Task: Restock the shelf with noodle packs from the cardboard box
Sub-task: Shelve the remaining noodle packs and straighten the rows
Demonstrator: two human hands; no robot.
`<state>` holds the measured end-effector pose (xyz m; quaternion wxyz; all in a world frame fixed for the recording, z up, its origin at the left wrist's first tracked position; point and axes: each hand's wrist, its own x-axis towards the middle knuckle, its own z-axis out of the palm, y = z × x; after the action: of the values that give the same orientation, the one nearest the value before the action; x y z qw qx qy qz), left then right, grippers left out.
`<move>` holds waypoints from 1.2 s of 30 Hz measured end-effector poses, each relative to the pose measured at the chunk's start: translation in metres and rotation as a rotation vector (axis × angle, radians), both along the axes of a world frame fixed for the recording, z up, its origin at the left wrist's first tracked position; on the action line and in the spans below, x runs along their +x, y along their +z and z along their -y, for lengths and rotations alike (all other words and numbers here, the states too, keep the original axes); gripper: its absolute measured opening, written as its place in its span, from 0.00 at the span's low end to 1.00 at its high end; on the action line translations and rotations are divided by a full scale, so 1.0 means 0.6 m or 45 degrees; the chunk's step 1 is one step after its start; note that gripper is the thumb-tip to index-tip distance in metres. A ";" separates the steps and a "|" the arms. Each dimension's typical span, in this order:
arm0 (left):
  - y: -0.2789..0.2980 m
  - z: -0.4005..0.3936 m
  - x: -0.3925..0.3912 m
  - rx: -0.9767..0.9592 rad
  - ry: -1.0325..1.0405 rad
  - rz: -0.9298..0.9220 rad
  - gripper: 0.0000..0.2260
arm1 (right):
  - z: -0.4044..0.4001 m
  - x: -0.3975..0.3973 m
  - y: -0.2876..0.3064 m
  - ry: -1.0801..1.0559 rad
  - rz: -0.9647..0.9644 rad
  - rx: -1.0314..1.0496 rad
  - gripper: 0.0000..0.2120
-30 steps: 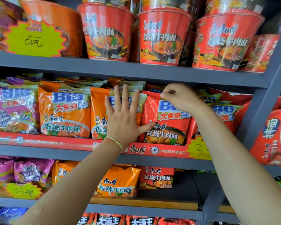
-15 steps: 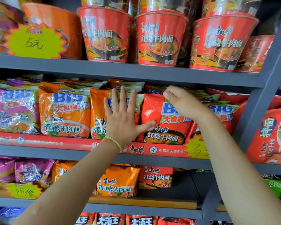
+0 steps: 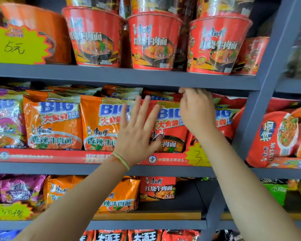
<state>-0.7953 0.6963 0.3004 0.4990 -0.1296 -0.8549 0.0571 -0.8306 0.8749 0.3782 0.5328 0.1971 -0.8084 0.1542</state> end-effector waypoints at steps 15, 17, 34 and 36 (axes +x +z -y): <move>0.004 -0.086 -0.075 -0.111 0.090 0.211 0.34 | -0.121 -0.025 0.024 -0.147 0.795 0.266 0.09; 0.005 -0.088 -0.072 -0.101 0.078 0.213 0.33 | -0.127 -0.023 0.028 -0.046 0.809 0.196 0.10; 0.005 -0.172 -0.086 0.246 0.008 0.143 0.45 | -0.125 -0.059 -0.001 -0.117 0.514 0.163 0.14; -0.001 -0.169 -0.086 0.229 0.004 0.132 0.43 | -0.118 -0.061 -0.005 -0.341 0.491 0.237 0.19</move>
<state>-0.8468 0.7974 0.2995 0.4635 -0.0858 -0.8816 -0.0258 -0.8672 0.9455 0.3754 0.3639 0.1033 -0.9247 0.0421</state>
